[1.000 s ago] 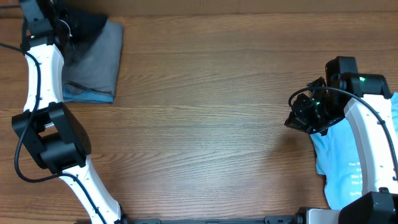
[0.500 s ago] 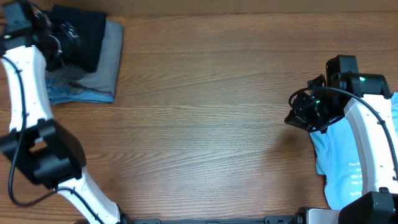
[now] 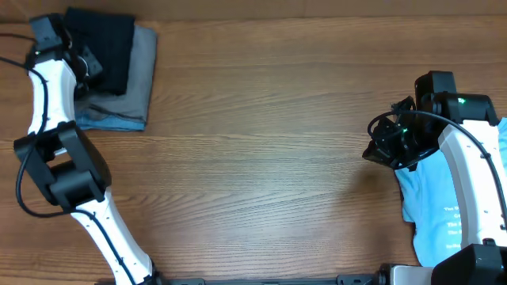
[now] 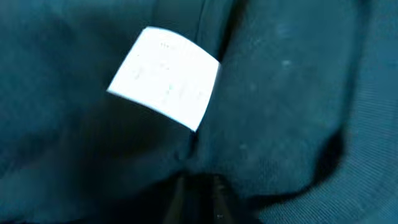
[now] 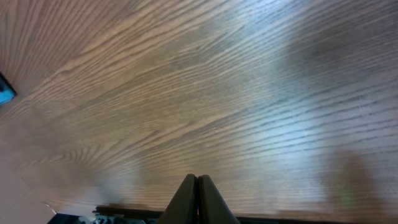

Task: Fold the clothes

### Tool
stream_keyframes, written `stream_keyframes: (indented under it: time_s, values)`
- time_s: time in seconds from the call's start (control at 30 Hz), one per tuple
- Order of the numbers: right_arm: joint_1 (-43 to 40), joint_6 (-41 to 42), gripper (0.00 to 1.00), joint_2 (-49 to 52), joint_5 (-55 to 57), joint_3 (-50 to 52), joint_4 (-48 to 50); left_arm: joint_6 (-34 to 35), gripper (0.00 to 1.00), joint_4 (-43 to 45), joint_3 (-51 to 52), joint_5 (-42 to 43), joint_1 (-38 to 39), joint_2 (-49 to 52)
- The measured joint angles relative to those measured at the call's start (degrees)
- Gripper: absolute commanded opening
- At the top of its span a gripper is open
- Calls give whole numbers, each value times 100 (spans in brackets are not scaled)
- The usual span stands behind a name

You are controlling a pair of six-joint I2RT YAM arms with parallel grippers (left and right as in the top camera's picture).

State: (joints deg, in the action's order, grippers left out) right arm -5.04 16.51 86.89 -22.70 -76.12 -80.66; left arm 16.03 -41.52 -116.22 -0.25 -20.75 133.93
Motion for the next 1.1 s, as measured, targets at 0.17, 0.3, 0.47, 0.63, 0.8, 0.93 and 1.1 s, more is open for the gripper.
stream_keyframes:
  time_s: [0.17, 0.3, 0.47, 0.63, 0.8, 0.93, 1.1]
  values:
    - [0, 0, 4, 0, 0, 0, -42, -39, 48, -144, -48, 4, -2, -83]
    - [0, -4, 4, 0, 0, 0, 289, -337, 68, -649, -212, 262, -2, -433]
    - [0, -13, 4, -168, 2, -22, 929, -839, 72, -1873, -778, 1104, 31, -1786]
    - [0, -319, 7, -999, -131, -302, 1513, -1327, 91, -3307, -1130, 1683, 560, -3698]
    - [0, -634, 45, -2065, -372, -533, 1543, -1749, 100, -4688, -1165, 1228, 1818, -4614]
    - [0, -713, 100, -2704, -852, -538, 1368, -1384, 100, -5495, -992, 398, 2865, -4784]
    - [0, -730, 100, -3222, -1198, -544, 892, -866, 100, -5495, -205, 15, 3910, -5261]
